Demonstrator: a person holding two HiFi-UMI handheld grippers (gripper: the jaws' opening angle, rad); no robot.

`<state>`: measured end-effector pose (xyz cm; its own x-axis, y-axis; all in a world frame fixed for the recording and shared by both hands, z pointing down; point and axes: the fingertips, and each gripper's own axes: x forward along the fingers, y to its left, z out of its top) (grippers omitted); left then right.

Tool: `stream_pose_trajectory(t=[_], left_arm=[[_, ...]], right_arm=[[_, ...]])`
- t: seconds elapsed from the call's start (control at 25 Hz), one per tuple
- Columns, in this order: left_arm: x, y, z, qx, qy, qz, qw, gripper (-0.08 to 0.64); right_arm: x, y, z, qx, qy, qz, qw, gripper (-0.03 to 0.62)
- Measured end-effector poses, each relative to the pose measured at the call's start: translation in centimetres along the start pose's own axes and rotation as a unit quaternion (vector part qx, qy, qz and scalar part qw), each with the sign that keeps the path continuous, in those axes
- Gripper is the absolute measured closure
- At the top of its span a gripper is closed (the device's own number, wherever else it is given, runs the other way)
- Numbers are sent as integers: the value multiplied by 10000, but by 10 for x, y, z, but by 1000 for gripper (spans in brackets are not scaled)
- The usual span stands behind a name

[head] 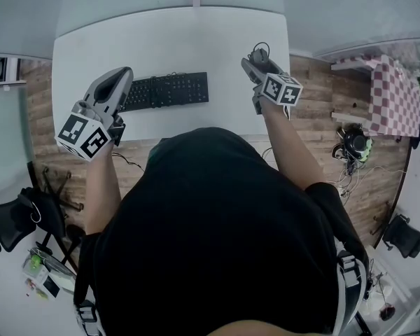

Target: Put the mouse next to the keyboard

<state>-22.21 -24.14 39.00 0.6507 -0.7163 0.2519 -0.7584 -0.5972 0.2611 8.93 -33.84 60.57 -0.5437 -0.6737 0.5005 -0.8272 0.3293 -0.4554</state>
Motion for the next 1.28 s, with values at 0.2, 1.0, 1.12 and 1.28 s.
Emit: stream_pose_trajectory(t=[0.2,1.0,1.12,1.28], left_arm=[[1,10,-1,-84,4,-28,10000,538],[8,47,-11,-130,234,-126,9996,538],[8,50,-12,-126,263,-158,9994,538],[9,52,-13,-128,279,-223,9993,538]], right_arm=[[15,-10,-21,21,225,-167,9996,190],[57,-52,-104,27,1160,-837,9897,190],[61,-51,-117,-132,1322,-898,9871,190],[65,-51,-134,-132,1473,-952,9844,190]])
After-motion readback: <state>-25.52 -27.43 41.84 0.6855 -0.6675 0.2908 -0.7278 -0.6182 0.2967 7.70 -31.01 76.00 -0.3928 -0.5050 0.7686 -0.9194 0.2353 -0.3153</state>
